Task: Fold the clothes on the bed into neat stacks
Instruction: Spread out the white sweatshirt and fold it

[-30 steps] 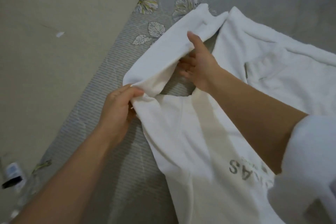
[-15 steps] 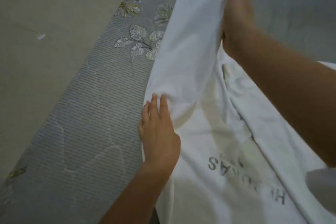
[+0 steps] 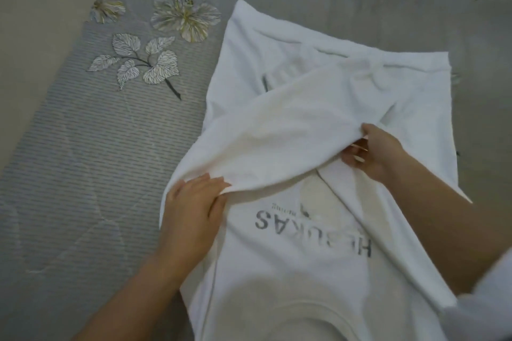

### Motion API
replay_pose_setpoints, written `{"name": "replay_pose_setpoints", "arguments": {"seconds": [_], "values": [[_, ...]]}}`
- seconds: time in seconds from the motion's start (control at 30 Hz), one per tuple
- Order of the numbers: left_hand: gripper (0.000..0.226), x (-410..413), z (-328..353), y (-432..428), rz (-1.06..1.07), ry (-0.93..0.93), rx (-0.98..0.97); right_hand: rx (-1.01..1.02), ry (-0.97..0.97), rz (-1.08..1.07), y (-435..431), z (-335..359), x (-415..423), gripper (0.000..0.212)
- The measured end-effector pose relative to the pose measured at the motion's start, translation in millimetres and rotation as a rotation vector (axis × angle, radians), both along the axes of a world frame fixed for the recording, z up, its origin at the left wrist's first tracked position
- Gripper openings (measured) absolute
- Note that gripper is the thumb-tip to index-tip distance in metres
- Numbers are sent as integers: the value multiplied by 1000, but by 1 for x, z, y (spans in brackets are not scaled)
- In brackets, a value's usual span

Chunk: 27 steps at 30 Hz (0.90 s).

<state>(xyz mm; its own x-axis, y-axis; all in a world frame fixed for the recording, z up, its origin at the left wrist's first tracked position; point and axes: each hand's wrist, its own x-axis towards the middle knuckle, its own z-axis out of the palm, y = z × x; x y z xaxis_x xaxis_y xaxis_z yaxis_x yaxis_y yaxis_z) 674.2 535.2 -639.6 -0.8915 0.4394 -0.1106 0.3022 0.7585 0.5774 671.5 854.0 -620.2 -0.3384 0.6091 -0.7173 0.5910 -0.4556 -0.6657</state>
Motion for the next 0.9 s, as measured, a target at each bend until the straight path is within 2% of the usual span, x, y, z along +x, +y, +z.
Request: {"name": "replay_pose_setpoints", "arguments": {"seconds": [0.1,0.2,0.3,0.4,0.47,0.53,0.57,0.67,0.77,0.83,0.9], "values": [[26,-10,26,-8,74,-31,303,24,139,-1,6,10,-9,4],[28,-3,44,-9,-120,132,355,214,290,-217,13,27,-10,19],[29,18,37,-4,-378,266,148,274,173,-392,11,22,14,22],[26,42,10,-8,-490,289,-161,-27,70,-306,-2,-2,50,7],[35,53,-5,-15,-406,304,-223,-102,57,-234,-1,-12,56,6],[29,60,-11,-19,-233,313,-212,-79,57,-181,4,-16,55,7],[34,63,-12,-19,-145,303,-213,-81,64,-162,6,-17,54,8],[69,73,-16,-14,62,232,-191,-116,71,-143,-1,-20,57,25],[92,80,-14,-1,238,131,-119,-250,110,-95,-36,-26,72,24],[94,81,-9,5,281,101,-18,-327,107,-3,-66,-32,85,25],[92,79,-3,4,263,87,61,-272,95,26,-86,-40,91,30]]}}
